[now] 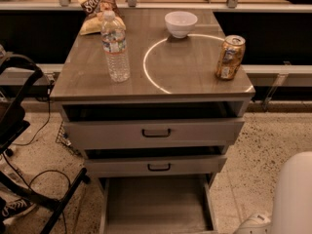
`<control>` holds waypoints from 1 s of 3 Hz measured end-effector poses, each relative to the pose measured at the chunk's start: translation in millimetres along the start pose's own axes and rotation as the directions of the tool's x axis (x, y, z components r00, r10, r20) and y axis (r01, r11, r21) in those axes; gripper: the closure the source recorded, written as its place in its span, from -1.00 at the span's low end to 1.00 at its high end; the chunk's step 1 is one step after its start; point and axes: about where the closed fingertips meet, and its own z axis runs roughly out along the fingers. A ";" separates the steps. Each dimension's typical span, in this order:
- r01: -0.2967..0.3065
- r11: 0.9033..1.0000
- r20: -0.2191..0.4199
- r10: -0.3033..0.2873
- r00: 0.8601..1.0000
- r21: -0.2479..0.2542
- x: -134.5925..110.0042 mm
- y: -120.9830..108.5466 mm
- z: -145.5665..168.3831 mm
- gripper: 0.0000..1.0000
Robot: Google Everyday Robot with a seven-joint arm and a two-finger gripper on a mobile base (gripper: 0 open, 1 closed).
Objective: Close bottom drawer
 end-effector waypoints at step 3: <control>0.105 0.989 0.161 -0.121 0.980 0.106 -37.2 7.0 66.6 1.00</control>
Offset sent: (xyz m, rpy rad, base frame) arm -0.0368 0.0693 -0.0814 0.1599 -0.0870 0.0427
